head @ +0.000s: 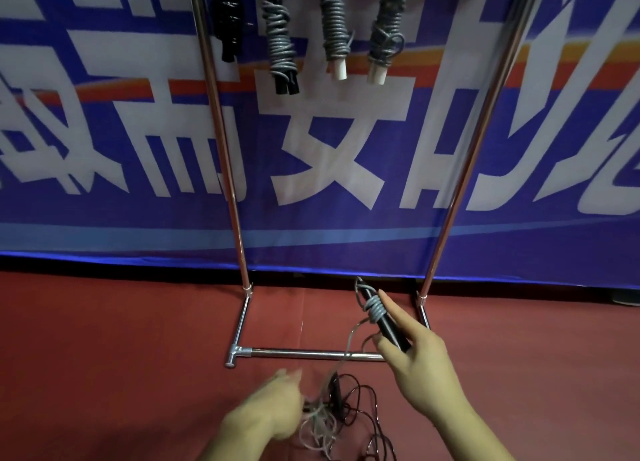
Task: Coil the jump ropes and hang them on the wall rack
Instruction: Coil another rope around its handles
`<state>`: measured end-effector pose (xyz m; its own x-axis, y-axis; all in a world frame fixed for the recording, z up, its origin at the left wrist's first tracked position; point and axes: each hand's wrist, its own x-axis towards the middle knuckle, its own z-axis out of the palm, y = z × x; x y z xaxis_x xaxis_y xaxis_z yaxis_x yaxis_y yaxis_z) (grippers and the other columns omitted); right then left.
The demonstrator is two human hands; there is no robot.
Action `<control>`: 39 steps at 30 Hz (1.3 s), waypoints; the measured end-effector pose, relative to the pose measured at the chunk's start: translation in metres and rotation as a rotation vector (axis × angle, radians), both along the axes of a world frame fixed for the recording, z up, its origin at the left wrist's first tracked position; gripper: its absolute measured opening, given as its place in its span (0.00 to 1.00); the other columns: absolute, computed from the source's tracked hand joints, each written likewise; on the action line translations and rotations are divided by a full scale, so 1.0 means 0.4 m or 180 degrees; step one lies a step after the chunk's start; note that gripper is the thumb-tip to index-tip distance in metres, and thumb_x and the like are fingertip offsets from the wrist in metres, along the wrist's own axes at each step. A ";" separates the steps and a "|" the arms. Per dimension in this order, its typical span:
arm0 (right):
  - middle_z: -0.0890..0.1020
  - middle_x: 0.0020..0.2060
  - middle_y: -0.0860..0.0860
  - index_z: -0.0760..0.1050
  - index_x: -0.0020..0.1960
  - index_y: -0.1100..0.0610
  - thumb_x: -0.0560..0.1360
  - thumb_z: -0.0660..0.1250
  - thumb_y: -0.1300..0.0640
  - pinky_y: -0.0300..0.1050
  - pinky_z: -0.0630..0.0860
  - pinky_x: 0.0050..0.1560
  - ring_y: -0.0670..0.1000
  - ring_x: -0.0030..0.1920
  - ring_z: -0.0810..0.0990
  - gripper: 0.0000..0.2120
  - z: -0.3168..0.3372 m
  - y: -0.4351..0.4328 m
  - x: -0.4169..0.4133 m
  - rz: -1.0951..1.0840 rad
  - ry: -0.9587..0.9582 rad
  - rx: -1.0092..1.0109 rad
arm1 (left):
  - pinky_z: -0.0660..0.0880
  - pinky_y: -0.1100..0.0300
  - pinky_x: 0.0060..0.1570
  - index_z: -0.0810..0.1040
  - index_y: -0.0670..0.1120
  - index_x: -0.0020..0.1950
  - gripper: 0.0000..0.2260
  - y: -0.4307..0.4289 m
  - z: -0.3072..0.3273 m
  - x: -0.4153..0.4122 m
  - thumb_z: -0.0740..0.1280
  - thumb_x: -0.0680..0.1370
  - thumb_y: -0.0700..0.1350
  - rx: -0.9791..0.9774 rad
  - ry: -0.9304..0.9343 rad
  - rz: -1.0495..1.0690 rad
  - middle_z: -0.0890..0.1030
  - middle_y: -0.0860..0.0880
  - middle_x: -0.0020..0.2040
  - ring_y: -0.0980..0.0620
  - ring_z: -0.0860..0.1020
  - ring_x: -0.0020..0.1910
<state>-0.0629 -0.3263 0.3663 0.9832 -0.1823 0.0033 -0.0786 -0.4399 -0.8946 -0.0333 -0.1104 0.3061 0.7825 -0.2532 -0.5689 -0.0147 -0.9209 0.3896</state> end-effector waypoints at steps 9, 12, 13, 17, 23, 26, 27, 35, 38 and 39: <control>0.83 0.59 0.40 0.72 0.70 0.35 0.74 0.69 0.66 0.53 0.75 0.58 0.55 0.62 0.77 0.33 0.001 0.057 -0.001 0.0651 -0.0140 0.0359 | 0.67 0.74 0.58 0.71 0.68 0.65 0.18 -0.112 0.077 -0.002 0.60 0.84 0.44 -0.2480 -0.0506 0.0765 0.77 0.65 0.61 0.73 0.74 0.57; 0.84 0.58 0.41 0.71 0.71 0.35 0.75 0.70 0.65 0.58 0.74 0.59 0.57 0.62 0.77 0.33 -0.001 0.054 0.004 0.0548 -0.0167 0.0503 | 0.74 0.60 0.46 0.79 0.61 0.50 0.11 -0.119 0.060 0.006 0.60 0.84 0.49 -0.2719 -0.0105 0.1072 0.80 0.56 0.42 0.59 0.77 0.38; 0.84 0.57 0.44 0.70 0.70 0.32 0.75 0.71 0.63 0.56 0.77 0.58 0.57 0.60 0.80 0.33 -0.004 0.049 0.005 0.0464 -0.0176 0.0445 | 0.72 0.56 0.40 0.79 0.57 0.47 0.11 -0.120 0.060 0.002 0.59 0.84 0.51 -0.2766 0.0060 0.1069 0.76 0.54 0.37 0.56 0.73 0.34; 0.86 0.48 0.49 0.69 0.69 0.29 0.75 0.72 0.55 0.37 0.74 0.38 0.51 0.36 0.79 0.30 -0.025 0.010 0.016 -0.0081 -0.0257 -0.0160 | 0.67 0.57 0.37 0.76 0.49 0.44 0.16 -0.113 0.081 -0.002 0.57 0.84 0.57 -0.1890 -0.0691 0.0405 0.72 0.56 0.29 0.58 0.70 0.30; 0.84 0.55 0.46 0.58 0.73 0.26 0.75 0.68 0.47 0.47 0.77 0.47 0.52 0.53 0.82 0.33 -0.051 0.003 0.002 0.0239 0.0303 -0.1637 | 0.68 0.53 0.43 0.72 0.52 0.46 0.14 -0.085 0.130 -0.017 0.56 0.83 0.59 -0.0849 -0.2106 -0.0480 0.74 0.54 0.39 0.49 0.75 0.42; 0.83 0.56 0.48 0.56 0.75 0.29 0.78 0.62 0.42 0.47 0.75 0.47 0.53 0.55 0.81 0.29 -0.063 0.038 -0.010 0.0525 0.0597 -0.2129 | 0.68 0.55 0.45 0.77 0.53 0.49 0.12 -0.074 0.128 -0.014 0.59 0.83 0.58 -0.1015 -0.2033 -0.0827 0.75 0.55 0.43 0.51 0.76 0.46; 0.83 0.56 0.48 0.57 0.75 0.30 0.78 0.61 0.41 0.47 0.75 0.47 0.53 0.56 0.81 0.28 -0.069 0.050 -0.014 0.0667 0.0635 -0.2275 | 0.69 0.55 0.47 0.78 0.53 0.49 0.12 -0.070 0.120 -0.014 0.60 0.82 0.58 -0.1026 -0.2025 -0.0929 0.77 0.54 0.45 0.52 0.77 0.48; 0.83 0.49 0.51 0.62 0.73 0.33 0.70 0.66 0.49 0.45 0.71 0.43 0.57 0.49 0.80 0.34 -0.012 0.031 -0.028 0.1907 0.0581 -0.2454 | 0.72 0.63 0.39 0.84 0.54 0.41 0.07 -0.006 0.095 0.018 0.76 0.73 0.55 -0.1988 -0.1161 -0.0204 0.78 0.54 0.38 0.60 0.75 0.36; 0.83 0.44 0.49 0.57 0.74 0.36 0.68 0.68 0.51 0.47 0.73 0.42 0.55 0.44 0.79 0.38 0.007 0.027 -0.038 0.2058 0.0629 -0.1891 | 0.72 0.61 0.43 0.85 0.55 0.38 0.09 -0.003 0.097 0.024 0.79 0.67 0.58 -0.2305 -0.0562 0.0185 0.83 0.54 0.37 0.61 0.77 0.37; 0.82 0.40 0.50 0.57 0.72 0.36 0.67 0.68 0.54 0.49 0.74 0.41 0.55 0.40 0.79 0.38 0.013 0.023 -0.041 0.2101 0.0648 -0.1526 | 0.72 0.60 0.44 0.85 0.54 0.37 0.10 -0.001 0.099 0.028 0.79 0.66 0.58 -0.2453 -0.0342 0.0286 0.83 0.53 0.36 0.59 0.77 0.37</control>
<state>-0.0791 -0.3172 0.3713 0.8773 0.4065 -0.2553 0.1886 -0.7810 -0.5953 -0.0221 -0.1107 0.3456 0.8595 -0.4789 -0.1785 -0.0267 -0.3908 0.9201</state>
